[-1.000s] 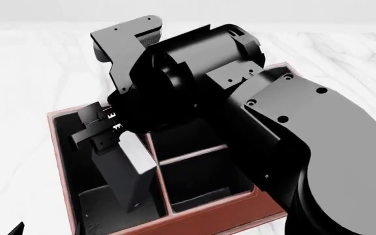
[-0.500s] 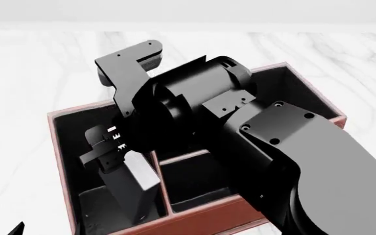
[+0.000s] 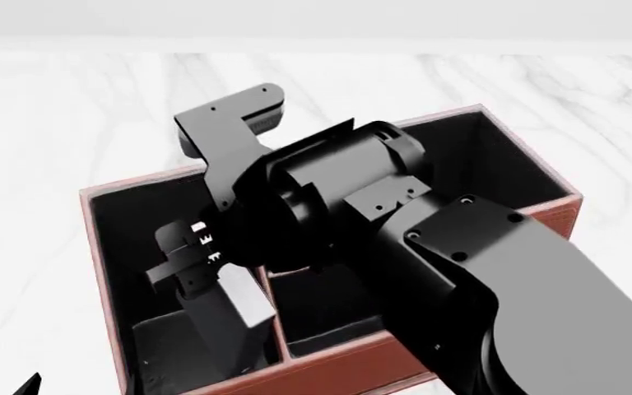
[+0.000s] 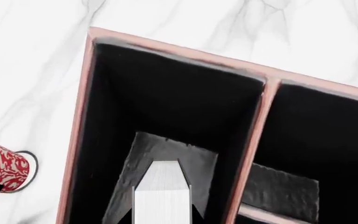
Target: Pick up the book and place it in the left compartment of the caddy.
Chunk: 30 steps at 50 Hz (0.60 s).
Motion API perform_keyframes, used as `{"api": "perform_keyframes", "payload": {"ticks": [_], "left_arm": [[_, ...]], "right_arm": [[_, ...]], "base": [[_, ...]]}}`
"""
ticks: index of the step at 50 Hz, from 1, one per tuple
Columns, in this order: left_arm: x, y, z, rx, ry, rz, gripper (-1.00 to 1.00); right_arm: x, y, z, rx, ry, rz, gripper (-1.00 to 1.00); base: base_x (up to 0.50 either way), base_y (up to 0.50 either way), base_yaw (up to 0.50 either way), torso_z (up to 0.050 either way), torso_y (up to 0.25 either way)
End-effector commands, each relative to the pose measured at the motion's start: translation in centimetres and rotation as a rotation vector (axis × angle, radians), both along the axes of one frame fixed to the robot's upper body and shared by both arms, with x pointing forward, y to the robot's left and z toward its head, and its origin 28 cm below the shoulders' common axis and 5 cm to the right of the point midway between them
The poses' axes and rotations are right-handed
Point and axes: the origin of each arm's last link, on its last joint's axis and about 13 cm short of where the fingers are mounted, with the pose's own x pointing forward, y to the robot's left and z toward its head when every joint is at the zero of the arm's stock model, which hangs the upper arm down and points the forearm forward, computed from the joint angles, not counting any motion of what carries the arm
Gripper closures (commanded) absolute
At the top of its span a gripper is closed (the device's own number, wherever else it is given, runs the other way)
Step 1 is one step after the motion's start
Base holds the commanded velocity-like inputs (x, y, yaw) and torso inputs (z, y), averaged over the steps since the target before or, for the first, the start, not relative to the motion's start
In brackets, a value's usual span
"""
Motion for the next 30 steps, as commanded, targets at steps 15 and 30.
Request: {"api": "perform_keyframes", "payload": {"ticks": [15,30], "left_arm": [[0.12,-0.09,0.16,-0.006,-0.012,-0.006,-1.0],[0.13,-0.08,0.15,-0.007,-0.013,-0.007,-1.0]], "right_arm": [[0.12,0.77,-0.31,0.055,-0.006,0.044,-1.0],[0.29,0.71,-0.44,0.064,-0.021,0.039,-1.0]], "base": [[0.0,0.0,0.0,0.0,0.001],[0.0,0.0,0.0,0.0,0.0]]}}
